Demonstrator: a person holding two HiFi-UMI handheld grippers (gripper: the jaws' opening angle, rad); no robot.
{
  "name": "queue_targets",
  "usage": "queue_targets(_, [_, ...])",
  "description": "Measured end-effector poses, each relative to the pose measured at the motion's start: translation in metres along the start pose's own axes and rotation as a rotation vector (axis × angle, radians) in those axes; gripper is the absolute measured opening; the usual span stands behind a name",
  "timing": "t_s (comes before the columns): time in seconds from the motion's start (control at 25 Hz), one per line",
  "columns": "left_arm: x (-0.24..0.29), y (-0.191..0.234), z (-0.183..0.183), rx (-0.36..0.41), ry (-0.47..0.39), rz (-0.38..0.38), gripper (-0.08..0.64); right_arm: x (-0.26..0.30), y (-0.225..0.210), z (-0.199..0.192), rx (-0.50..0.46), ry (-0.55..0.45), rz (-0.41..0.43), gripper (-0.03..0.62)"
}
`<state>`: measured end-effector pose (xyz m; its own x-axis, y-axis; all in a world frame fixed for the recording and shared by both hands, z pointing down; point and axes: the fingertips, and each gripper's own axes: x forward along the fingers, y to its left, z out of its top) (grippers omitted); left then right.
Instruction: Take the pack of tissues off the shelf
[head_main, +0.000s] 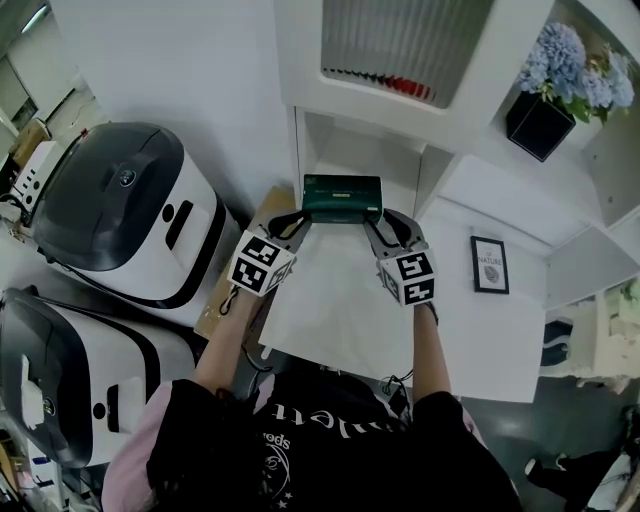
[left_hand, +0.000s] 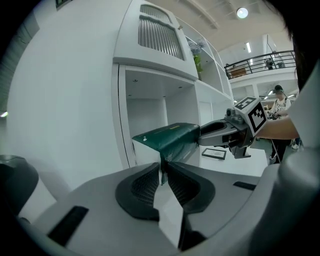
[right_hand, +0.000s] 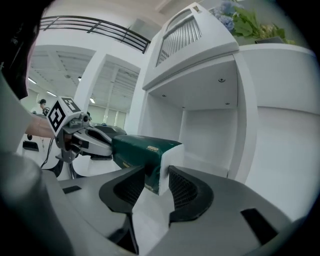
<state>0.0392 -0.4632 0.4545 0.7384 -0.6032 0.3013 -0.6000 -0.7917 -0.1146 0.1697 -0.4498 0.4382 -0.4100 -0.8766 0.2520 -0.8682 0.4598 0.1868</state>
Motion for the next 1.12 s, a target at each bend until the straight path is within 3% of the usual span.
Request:
queue_targets(0.8, [-0.115, -0.052, -0.039, -0.049, -0.040, -0.024, 0.066, -0.085, 0.120, -0.018, 0.076, 0.047, -0.046, 0.162])
queue_targets(1.12, [-0.156, -0.072, -0.063, -0.064, -0.038, -0.073, 0.066, -0.112, 0.167, -0.031, 0.099, 0.091, -0.080, 0.160])
